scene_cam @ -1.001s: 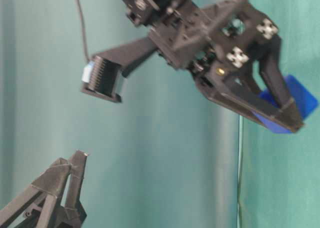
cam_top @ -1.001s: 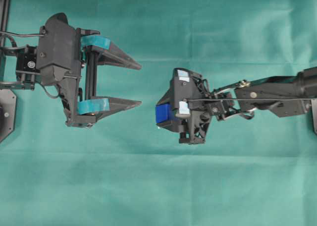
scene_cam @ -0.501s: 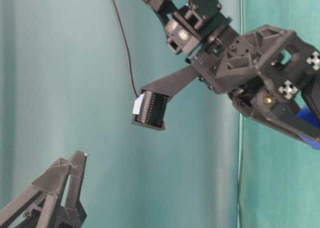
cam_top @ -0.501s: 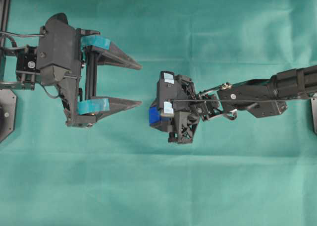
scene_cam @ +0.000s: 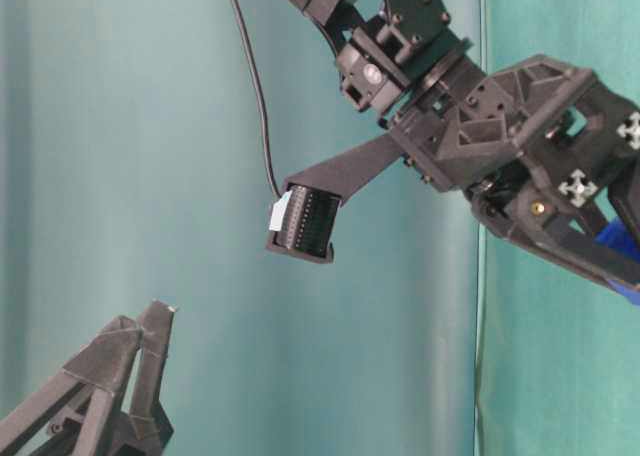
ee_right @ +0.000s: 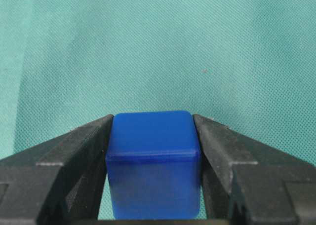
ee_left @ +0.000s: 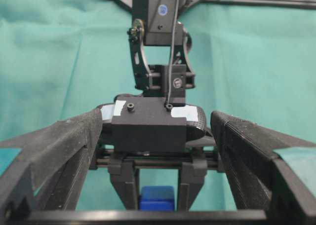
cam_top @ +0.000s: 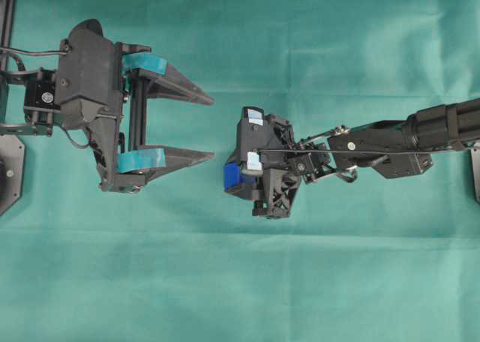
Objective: Handover the blue block to the right arm after grasping it with the left arm, then place it in the designated position.
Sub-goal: 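Lower the cube with the right gripper toward the table center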
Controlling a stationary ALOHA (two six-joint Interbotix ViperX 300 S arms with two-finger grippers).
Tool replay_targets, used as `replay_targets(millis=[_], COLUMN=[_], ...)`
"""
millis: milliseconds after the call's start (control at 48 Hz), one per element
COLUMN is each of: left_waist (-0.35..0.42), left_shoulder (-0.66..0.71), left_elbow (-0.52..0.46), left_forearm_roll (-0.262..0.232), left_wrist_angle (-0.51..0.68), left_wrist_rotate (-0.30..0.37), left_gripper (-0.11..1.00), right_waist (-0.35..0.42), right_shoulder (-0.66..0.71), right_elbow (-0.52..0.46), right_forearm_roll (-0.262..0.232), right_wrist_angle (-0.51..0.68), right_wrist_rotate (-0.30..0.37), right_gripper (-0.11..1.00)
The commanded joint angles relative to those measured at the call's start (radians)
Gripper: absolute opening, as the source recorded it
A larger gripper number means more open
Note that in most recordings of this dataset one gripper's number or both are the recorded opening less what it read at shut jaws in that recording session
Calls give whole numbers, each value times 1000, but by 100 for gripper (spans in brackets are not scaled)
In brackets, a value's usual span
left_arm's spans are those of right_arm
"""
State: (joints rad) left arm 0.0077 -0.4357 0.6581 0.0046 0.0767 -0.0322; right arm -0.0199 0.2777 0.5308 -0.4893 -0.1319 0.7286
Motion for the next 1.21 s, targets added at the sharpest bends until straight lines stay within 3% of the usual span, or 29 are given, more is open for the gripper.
replay_targets(millis=[0, 396, 438, 542, 605, 751, 1189], left_waist=[5, 6, 6, 6, 6, 6, 9], left_shoulder=[-6, -6, -6, -6, -6, -6, -6], left_elbow=[-23, -25, -25, -25, -25, -23, -25], left_forearm_roll=[-2, -2, -2, -2, -2, -2, -2], left_wrist_angle=[-5, -5, -5, -5, -5, -5, -5], left_wrist_rotate=[0, 0, 0, 2, 0, 0, 0], left_gripper=[100, 100, 100, 100, 100, 100, 100], right_waist=[-2, 6, 6, 6, 6, 6, 6], right_shoulder=[-17, -17, -17, -17, -17, -17, -61], right_elbow=[-15, -18, -20, -21, -21, -23, -25], right_forearm_roll=[5, 5, 6, 8, 8, 11, 9], right_wrist_angle=[-6, -9, -8, -6, -5, -5, 25], right_wrist_rotate=[0, 0, 0, 0, 0, 0, -3], right_gripper=[52, 53, 59, 86, 93, 87, 89])
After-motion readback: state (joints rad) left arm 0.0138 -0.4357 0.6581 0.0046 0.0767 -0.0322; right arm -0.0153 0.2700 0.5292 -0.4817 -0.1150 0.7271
